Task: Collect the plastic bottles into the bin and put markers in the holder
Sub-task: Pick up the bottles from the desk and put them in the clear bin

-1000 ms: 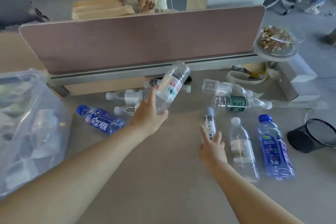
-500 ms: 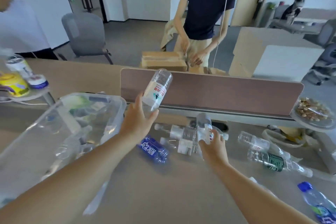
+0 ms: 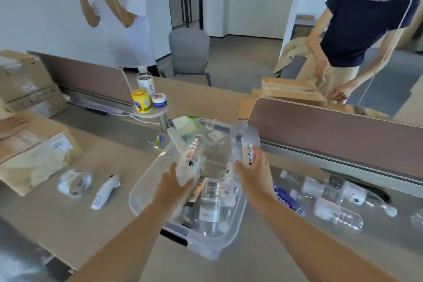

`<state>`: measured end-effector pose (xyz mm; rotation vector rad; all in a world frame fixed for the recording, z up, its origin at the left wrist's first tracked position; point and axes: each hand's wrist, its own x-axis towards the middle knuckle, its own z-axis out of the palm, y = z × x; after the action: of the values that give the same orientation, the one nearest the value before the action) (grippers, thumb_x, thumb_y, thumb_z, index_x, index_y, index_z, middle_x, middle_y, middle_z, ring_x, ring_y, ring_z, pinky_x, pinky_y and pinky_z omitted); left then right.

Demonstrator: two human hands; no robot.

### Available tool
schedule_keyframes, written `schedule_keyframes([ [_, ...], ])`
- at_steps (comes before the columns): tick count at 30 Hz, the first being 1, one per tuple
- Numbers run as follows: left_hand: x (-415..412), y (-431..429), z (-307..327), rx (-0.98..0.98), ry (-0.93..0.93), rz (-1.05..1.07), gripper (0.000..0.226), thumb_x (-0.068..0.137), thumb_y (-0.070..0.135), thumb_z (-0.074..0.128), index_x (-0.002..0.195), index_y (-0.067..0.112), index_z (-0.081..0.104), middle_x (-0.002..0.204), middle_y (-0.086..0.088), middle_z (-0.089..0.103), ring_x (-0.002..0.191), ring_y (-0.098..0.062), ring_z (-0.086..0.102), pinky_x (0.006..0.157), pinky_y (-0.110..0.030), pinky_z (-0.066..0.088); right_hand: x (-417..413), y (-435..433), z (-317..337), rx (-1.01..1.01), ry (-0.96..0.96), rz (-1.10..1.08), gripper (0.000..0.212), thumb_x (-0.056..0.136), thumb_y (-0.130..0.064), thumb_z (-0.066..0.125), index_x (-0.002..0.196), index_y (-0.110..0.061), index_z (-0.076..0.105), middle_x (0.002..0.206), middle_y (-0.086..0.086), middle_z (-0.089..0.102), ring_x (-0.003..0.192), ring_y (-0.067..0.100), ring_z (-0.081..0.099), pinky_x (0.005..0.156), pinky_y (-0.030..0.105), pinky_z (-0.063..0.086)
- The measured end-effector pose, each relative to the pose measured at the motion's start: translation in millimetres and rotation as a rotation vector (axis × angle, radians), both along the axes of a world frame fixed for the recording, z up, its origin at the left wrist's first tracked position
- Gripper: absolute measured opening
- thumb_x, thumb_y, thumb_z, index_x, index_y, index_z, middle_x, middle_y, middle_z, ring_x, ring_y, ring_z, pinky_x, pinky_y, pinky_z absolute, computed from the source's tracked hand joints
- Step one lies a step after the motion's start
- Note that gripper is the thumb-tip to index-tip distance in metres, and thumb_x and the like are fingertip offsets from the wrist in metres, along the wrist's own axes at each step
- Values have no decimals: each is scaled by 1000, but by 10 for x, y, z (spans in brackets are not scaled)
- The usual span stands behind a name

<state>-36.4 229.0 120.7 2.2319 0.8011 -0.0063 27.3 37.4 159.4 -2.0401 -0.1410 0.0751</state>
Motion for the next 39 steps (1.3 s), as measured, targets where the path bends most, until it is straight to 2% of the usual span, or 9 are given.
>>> schedule_keyframes([
  [4, -84, 214, -165, -208, 8, 101, 74, 95, 60, 34, 153, 19, 16, 149, -13, 40, 128, -31, 46, 106, -43, 37, -336, 315, -320, -315, -86, 165, 53, 97, -37, 44, 146, -25, 26, 148, -5, 37, 123, 19, 50, 95, 33, 46],
  [10, -16, 304, -259, -215, -12, 68, 65, 98, 50, 37, 152, 17, 22, 151, -12, 39, 135, -32, 40, 108, -42, 32, -324, 491, -452, -609, -134, 175, 44, 98, -26, 39, 141, -18, 34, 141, -3, 47, 118, 23, 51, 90, 35, 48],
  [16, 48, 281, -117, -158, -214, 31, 59, 96, 40, 45, 148, 16, 31, 151, -8, 37, 136, -25, 39, 106, -36, 33, -329, 518, -443, -567, -138, 121, 41, 98, -26, 41, 138, -18, 42, 139, -2, 50, 118, 21, 53, 93, 34, 47],
  [21, 234, 103, 217, -108, -350, -134, 57, 96, 38, 46, 148, 20, 32, 153, -2, 33, 139, -18, 33, 110, -34, 29, -339, 374, -380, -402, -170, -1, 38, 99, -19, 41, 137, -15, 44, 152, -2, 32, 135, 19, 39, 103, 30, 39],
  [25, 430, -215, 489, -128, -414, -271, 56, 95, 38, 45, 148, 23, 32, 155, 3, 31, 141, -15, 31, 109, -33, 29, -249, -86, -346, -355, -105, -180, 35, 98, -16, 41, 132, -13, 48, 142, 0, 42, 113, 21, 54, 83, 26, 39],
  [31, 730, -1078, 664, -115, -420, -481, 54, 97, 32, 46, 148, 18, 32, 154, -3, 33, 141, -17, 31, 114, -32, 24, -224, -1060, -281, -433, -35, -404, 38, 95, -12, 45, 133, -9, 48, 138, 10, 45, 118, 31, 51, 93, 36, 42],
  [34, 808, -1620, 589, -136, -390, -581, 54, 96, 32, 46, 147, 21, 33, 152, -4, 36, 138, -16, 35, 105, -26, 31, -330, -1520, -310, -456, -18, -502, 39, 94, -12, 47, 133, -12, 48, 138, 9, 45, 121, 31, 49, 95, 36, 41],
  [36, 872, -1947, 477, -140, -336, -628, 54, 95, 29, 47, 146, 19, 33, 149, -5, 38, 130, -16, 43, 91, -21, 35, -386, -1793, -338, -475, 0, -512, 41, 94, -12, 46, 135, -14, 47, 138, 7, 44, 122, 29, 48, 95, 35, 41],
  [39, 1008, -2300, 210, -119, -157, -629, 54, 93, 28, 48, 145, 19, 34, 147, -11, 35, 128, -26, 45, 98, -31, 39, -343, -2142, -337, -507, -2, -489, 41, 94, -13, 46, 135, -13, 47, 138, 8, 44, 116, 30, 52, 93, 35, 43],
])
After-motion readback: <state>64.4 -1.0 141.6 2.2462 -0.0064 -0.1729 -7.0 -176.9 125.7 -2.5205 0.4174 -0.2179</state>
